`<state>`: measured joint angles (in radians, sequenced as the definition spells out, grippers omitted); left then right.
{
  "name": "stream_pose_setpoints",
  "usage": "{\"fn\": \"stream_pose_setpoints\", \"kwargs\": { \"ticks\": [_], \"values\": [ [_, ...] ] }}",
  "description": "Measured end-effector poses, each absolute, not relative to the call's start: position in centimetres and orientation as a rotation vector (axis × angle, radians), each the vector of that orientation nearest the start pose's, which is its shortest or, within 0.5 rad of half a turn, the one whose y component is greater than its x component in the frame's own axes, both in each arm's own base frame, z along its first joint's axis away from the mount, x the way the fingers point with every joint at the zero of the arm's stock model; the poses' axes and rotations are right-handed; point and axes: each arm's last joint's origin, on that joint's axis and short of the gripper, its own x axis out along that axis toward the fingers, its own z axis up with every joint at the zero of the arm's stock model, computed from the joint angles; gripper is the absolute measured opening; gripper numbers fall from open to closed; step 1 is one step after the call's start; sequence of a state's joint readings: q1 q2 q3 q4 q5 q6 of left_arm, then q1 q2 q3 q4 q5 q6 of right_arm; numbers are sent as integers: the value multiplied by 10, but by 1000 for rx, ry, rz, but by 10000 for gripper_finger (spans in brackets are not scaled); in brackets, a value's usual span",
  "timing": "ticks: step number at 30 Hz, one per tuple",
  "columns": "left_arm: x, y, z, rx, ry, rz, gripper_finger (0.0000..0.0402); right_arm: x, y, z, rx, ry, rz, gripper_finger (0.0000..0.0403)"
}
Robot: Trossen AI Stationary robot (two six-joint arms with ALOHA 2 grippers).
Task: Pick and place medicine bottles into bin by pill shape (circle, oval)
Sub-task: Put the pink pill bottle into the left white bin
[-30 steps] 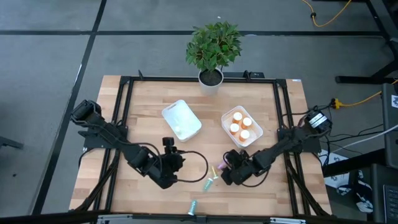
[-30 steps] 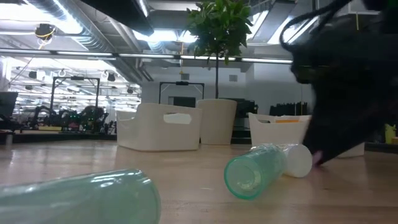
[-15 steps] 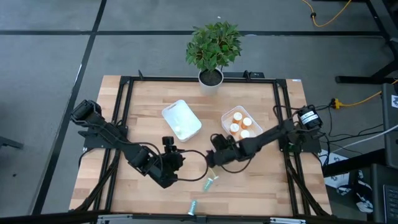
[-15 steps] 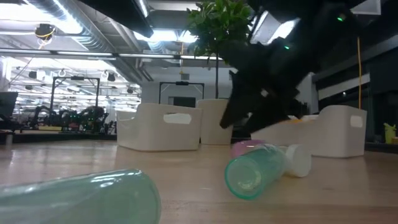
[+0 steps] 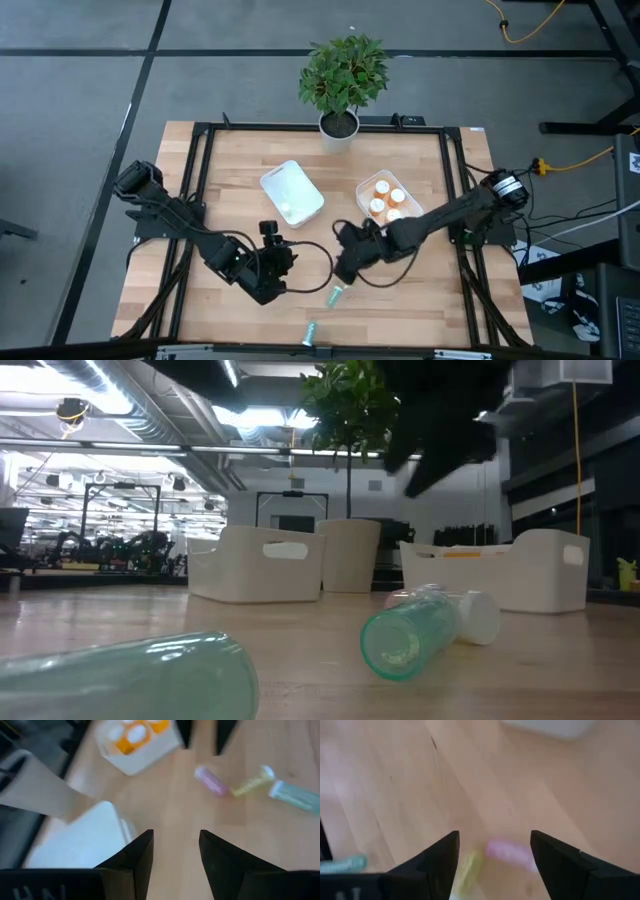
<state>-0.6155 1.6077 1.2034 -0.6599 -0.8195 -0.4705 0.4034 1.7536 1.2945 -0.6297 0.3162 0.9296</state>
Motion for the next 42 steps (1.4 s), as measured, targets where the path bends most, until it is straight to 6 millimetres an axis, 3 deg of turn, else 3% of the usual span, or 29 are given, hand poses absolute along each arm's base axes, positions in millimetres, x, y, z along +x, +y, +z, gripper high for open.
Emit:
{"fn": "stream_pose_setpoints", "kwargs": {
  "ticks": [2,7,12,17,20,24,32,42],
  "values": [
    [271,-170,251,300,689,404,151,329,142,217,493,953,-417,245],
    [257,-171,259,377,580,541,151,317,163,180,498,1023,-484,245],
    [237,-160,268,307,579,611,151,314,175,157,495,1043,-534,245],
    [224,-151,272,255,590,667,151,318,173,138,486,1073,-587,245],
    [224,-150,272,241,588,674,151,326,160,129,485,1069,-641,245],
    [224,-150,271,235,588,674,151,340,138,127,496,1016,-686,245],
    [226,-150,271,213,588,676,151,371,104,134,497,900,-592,245],
    [226,-150,271,195,605,664,151,370,111,137,496,980,-441,245]
  ]
}}
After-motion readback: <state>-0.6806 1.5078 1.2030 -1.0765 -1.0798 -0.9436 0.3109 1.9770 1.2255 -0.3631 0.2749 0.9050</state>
